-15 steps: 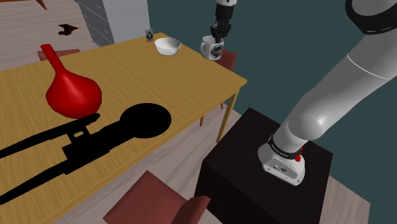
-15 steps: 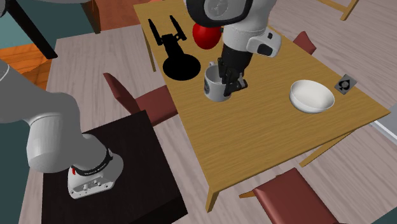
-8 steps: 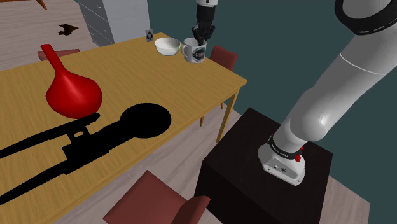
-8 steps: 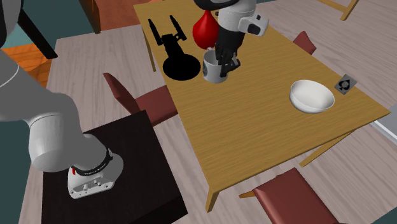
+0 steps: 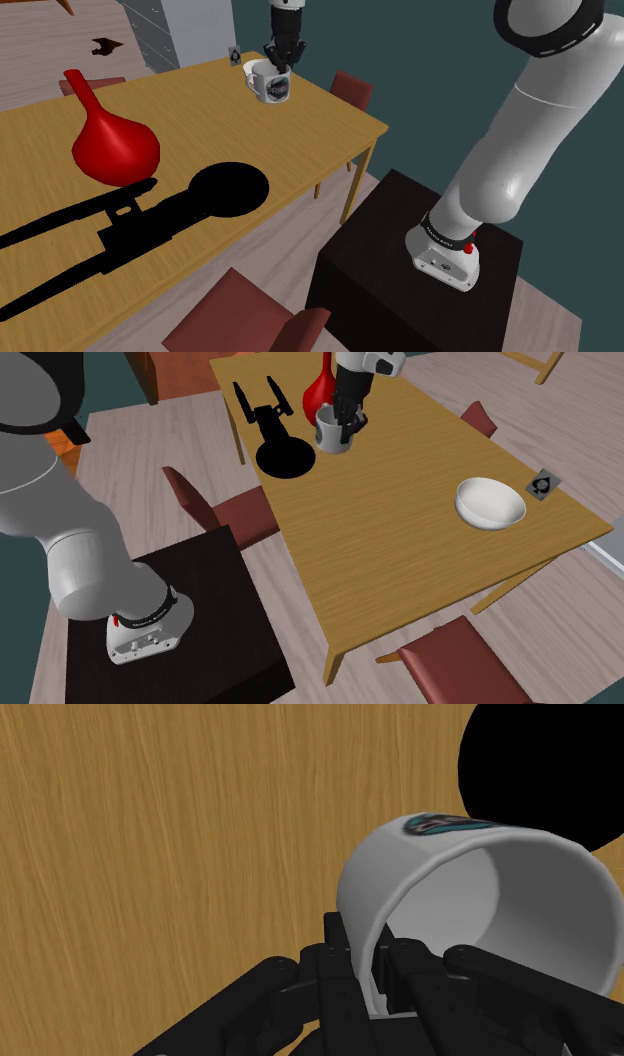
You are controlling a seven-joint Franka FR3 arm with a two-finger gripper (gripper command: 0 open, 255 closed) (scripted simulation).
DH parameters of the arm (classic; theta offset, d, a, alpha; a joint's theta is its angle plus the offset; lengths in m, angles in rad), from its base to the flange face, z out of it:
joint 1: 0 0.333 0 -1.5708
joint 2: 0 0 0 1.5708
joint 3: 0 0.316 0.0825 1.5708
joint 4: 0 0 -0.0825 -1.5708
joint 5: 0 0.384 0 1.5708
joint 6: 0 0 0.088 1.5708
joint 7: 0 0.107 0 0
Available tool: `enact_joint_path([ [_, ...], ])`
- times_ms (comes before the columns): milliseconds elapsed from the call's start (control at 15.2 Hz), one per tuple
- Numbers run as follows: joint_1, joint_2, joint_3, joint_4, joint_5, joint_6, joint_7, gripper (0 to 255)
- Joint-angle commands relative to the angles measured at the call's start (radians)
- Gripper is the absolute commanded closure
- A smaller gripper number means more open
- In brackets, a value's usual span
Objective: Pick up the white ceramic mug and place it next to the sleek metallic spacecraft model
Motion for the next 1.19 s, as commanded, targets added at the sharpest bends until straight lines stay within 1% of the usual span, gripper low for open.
enact_joint_path([
  [0,0.019,0.045,0.016,0.053,0.001,-0.006,0.037,255],
  [330,0.074,0.171,0.054,0.225,-0.005,-0.046,0.132,255],
  [594,0.122,0.297,0.077,0.407,-0.015,-0.098,0.204,255],
  [726,0.147,0.373,0.086,0.521,-0.022,-0.135,0.239,255],
  [858,0.174,0.463,0.093,0.664,-0.03,-0.185,0.272,255],
  [924,0.189,0.517,0.096,0.752,-0.034,-0.218,0.288,255],
  [990,0.205,0.584,0.098,0.863,-0.039,-0.261,0.304,255],
  [1056,0.223,0.675,0.099,1.02,-0.044,-0.327,0.318,255],
  [1122,0.221,0.653,0.098,0.967,-0.042,-0.296,0.317,255],
])
